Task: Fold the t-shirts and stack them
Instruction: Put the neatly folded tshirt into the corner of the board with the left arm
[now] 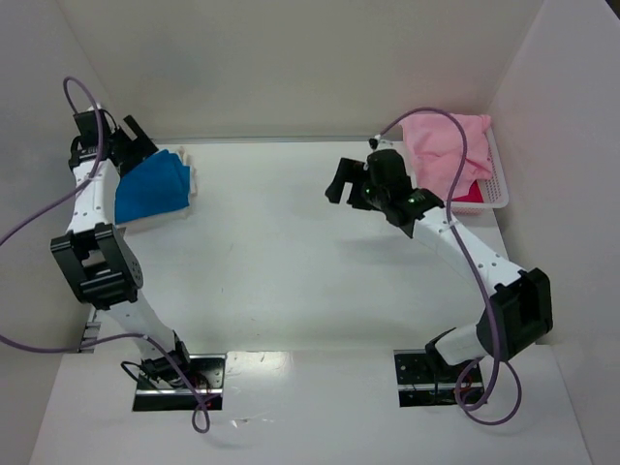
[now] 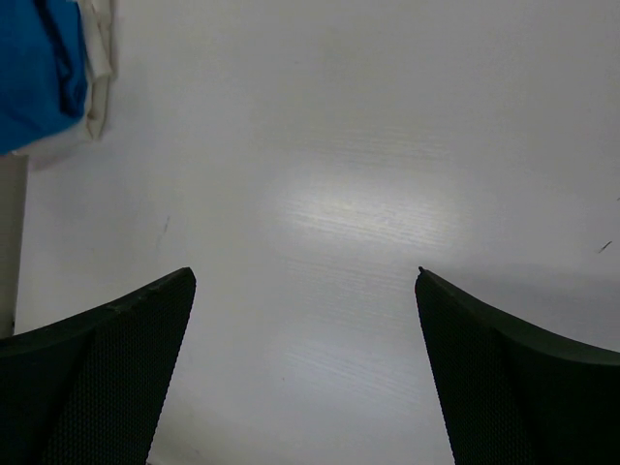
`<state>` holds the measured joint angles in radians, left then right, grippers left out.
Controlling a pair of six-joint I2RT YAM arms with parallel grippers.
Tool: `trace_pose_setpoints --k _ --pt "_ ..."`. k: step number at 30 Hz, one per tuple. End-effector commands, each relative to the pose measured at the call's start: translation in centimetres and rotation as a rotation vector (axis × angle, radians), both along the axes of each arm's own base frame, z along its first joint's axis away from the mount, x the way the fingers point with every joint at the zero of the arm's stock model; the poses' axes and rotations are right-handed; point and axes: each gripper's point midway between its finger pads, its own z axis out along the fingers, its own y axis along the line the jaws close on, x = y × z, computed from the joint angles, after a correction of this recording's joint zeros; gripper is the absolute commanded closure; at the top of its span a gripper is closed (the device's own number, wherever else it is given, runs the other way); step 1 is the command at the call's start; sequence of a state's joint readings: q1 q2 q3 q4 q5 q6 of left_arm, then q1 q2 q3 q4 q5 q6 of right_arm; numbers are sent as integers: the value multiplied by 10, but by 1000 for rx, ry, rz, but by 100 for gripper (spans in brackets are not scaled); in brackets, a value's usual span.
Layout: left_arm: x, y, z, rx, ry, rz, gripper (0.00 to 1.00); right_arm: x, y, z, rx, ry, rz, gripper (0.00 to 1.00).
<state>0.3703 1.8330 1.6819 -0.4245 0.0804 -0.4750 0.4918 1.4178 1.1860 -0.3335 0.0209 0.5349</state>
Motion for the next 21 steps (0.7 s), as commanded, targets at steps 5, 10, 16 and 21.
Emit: trace_pose_setpoints --k 5,10,16,21 --pt "-46 -109 129 66 -268 -395 1 54 -67 89 9 -177 -267 0" --pt "-78 -192 137 88 -313 -576 1 66 -105 97 -115 -192 -376 0" --pt "-102 -225 103 87 -244 -618 1 62 -155 78 -211 -141 -484 0" --pt "-107 -230 90 72 -233 -621 1 43 -192 70 -197 -129 -533 0"
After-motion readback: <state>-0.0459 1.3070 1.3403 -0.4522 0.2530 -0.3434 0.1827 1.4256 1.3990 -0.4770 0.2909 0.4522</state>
